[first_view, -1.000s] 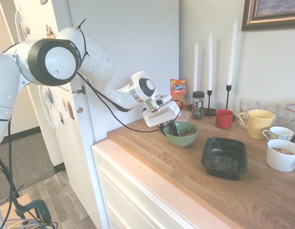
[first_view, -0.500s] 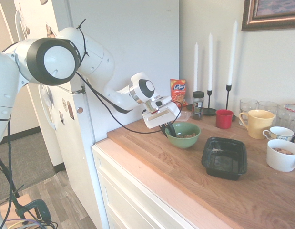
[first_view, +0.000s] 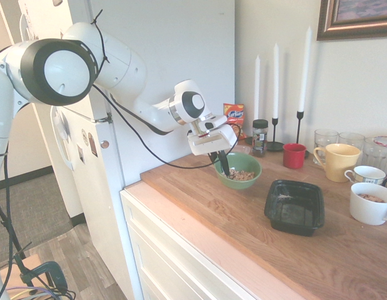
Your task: Pour the cereal into the box
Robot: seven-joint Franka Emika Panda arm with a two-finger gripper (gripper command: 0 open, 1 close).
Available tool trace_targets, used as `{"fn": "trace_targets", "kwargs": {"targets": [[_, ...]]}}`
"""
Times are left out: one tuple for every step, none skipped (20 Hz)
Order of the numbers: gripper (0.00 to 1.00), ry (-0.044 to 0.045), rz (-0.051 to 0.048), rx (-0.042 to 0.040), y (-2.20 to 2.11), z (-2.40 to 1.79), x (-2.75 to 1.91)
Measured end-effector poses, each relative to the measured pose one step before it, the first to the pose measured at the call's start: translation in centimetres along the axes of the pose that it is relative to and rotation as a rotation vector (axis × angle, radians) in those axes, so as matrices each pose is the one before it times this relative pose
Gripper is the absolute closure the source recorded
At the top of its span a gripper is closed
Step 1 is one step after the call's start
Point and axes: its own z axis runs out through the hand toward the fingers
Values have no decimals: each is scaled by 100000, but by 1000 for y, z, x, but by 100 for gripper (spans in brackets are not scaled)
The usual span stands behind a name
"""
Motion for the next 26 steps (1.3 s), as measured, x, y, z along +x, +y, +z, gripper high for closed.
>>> {"fn": "trace_targets", "kwargs": {"targets": [[100,4,486,964,214,-766,338],[100,-140,640,917,267,-742,381],[100,-466,890,1016,294,-649,405],[100,-903,1075,1171,327,-625,437],[100,-1407,1221,1158,393,-578,534],[100,-1546,1081,1202,509,-547,699],[100,-1724,1295,1409,624,-553,785],[100,-1761,1352,1334,698,-576,879],[100,-1631,1263,1353,778,-633,927],[100,-1688,1489,1505,847,-567,981],[100,-1811,1456,1507,876,-484,980],[100,-1887,1392,1502,857,-307,944],[100,-2126,1221,1426,886,-169,973],[100,-2000,1240,1305,934,-89,1055],[100,-2254,1114,1491,882,-67,1028],[100,-2596,772,1536,838,-61,906],[100,-2445,626,1307,842,-54,808],[100,-1521,646,968,733,-3,700],[100,-1247,641,673,756,44,701],[100,-1545,663,644,735,70,633],[100,-1440,622,689,683,73,586],[100,-1660,594,938,628,13,525],[100,-1944,569,1078,622,-98,543],[100,-1995,504,1550,502,-156,492],[100,-2134,474,1920,447,-195,533],[100,-2669,494,2351,334,-190,454]]}}
